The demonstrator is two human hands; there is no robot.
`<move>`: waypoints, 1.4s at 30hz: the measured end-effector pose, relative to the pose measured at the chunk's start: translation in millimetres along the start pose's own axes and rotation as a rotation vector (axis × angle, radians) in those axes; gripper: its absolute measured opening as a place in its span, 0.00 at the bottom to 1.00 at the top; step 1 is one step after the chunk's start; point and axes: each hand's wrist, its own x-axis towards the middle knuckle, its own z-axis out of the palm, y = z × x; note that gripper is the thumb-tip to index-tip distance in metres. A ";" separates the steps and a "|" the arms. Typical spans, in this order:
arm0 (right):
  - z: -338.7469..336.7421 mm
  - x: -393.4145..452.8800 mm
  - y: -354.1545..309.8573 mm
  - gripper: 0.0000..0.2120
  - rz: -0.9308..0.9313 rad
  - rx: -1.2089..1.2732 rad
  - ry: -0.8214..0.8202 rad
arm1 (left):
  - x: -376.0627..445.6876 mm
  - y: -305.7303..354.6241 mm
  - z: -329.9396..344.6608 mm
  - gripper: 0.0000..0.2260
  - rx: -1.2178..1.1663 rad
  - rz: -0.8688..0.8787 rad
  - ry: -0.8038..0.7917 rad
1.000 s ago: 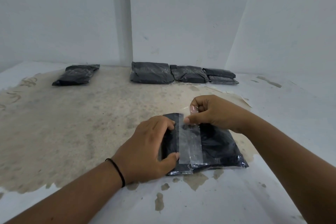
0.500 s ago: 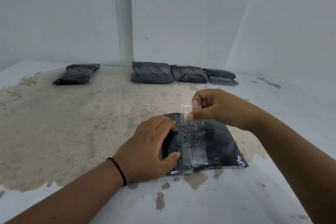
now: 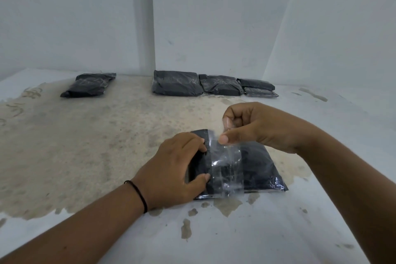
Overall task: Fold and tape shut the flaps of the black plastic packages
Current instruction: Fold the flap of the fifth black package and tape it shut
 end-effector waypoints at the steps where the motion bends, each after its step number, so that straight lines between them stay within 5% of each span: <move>1: 0.7 2.3 4.1 0.13 0.009 0.007 0.008 | 0.1 -0.1 0.1 0.19 0.001 0.000 -0.001; 20: 1.5 25.9 36.0 0.14 0.077 -0.055 0.146 | 0.8 0.0 0.0 0.19 -0.006 0.004 -0.006; 30: 6.1 30.8 34.7 0.15 0.115 -0.217 0.173 | -2.2 0.4 -0.6 0.25 -0.024 0.022 -0.003; 42: 7.8 35.6 38.2 0.16 0.140 -0.518 0.233 | -2.2 -2.8 2.4 0.18 0.020 0.058 0.015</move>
